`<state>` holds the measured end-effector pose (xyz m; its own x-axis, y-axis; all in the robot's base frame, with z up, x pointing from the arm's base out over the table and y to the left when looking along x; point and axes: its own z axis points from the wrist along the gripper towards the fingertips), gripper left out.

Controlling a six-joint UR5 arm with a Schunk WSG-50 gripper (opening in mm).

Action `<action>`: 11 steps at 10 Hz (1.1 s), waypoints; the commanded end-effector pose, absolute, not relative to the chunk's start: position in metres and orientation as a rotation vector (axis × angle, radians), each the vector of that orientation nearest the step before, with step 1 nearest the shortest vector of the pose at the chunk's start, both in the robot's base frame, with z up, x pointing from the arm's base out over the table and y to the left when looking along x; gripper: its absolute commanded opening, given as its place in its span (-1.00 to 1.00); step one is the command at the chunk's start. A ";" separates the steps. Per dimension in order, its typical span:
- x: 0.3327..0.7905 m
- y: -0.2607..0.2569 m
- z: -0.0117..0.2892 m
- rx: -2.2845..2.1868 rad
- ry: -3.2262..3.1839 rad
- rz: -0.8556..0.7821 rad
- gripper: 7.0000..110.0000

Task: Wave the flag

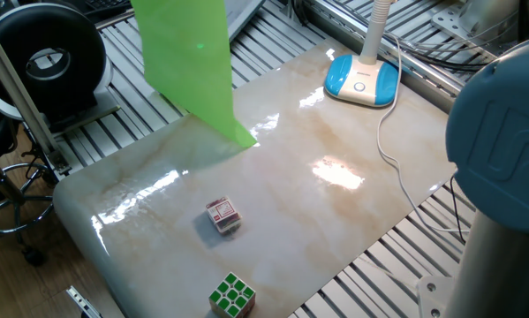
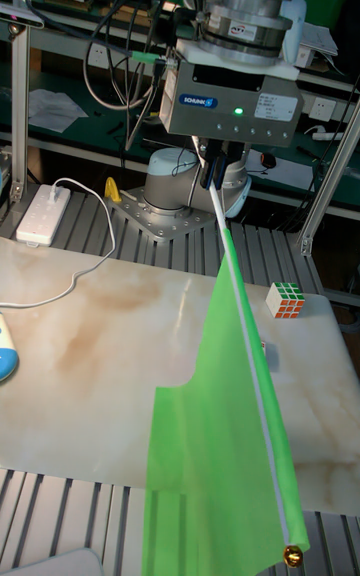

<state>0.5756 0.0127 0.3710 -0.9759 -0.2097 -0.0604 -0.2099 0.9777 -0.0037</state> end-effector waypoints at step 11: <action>0.585 0.008 0.372 -0.329 3.024 -0.025 -1.00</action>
